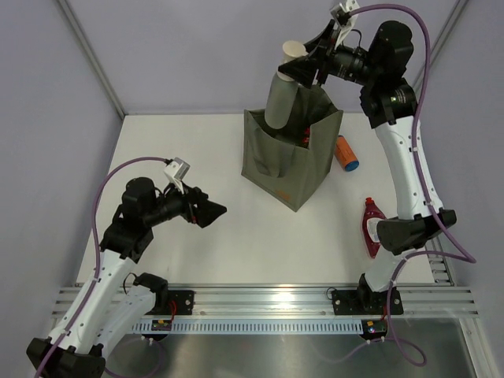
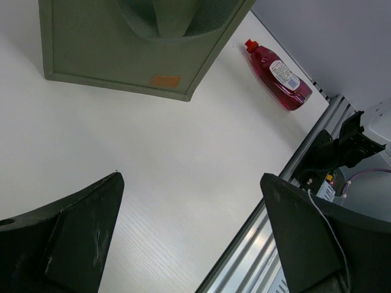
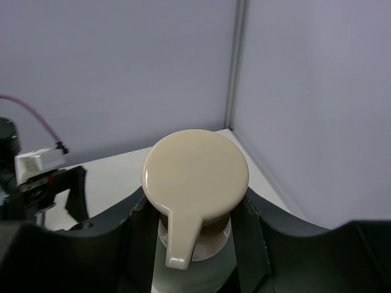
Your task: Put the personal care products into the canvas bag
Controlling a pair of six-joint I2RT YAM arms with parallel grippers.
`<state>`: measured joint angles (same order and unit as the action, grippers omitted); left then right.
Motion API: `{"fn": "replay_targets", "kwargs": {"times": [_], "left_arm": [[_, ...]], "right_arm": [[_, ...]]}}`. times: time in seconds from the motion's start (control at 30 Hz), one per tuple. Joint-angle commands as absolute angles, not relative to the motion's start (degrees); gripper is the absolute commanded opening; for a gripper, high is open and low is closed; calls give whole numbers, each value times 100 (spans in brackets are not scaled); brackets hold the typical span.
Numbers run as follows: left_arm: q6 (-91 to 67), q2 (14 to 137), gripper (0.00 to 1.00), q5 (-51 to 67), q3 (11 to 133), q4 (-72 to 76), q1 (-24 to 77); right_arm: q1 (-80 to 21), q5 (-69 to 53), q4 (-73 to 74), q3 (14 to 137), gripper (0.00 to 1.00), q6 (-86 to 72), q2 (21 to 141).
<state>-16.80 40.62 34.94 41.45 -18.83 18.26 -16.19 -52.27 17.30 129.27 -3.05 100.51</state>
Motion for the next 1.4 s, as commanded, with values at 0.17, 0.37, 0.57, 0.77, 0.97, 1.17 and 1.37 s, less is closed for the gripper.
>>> {"fn": "replay_targets", "kwargs": {"times": [0.17,0.37,0.57,0.77,0.97,1.17,1.37], "left_arm": [[-1389,4148,99,3507,4324,-1899,1819],[-1354,4307,99,3551,4315,-1819,1819],[-1072,4281,99,3411,4456,-2153,1811],[-1072,4271,99,3419,4403,-2074,1819],[-897,4289,99,3200,4526,-2250,1819],[-844,4350,99,3111,4579,-2250,1811],[-782,4377,99,2954,4641,-2417,1819]], "right_arm": [[-1063,-4561,1248,12571,0,289,10091],[-1125,-4781,958,10751,0,264,9853],[-1266,-4361,764,9433,3,378,9572],[-1353,-3982,1265,8781,23,1089,9536],[-1354,-3692,1968,8990,74,1485,9326],[-1327,-3525,2698,9763,100,1495,8870],[-792,-2858,2848,10476,100,555,8465]]}}
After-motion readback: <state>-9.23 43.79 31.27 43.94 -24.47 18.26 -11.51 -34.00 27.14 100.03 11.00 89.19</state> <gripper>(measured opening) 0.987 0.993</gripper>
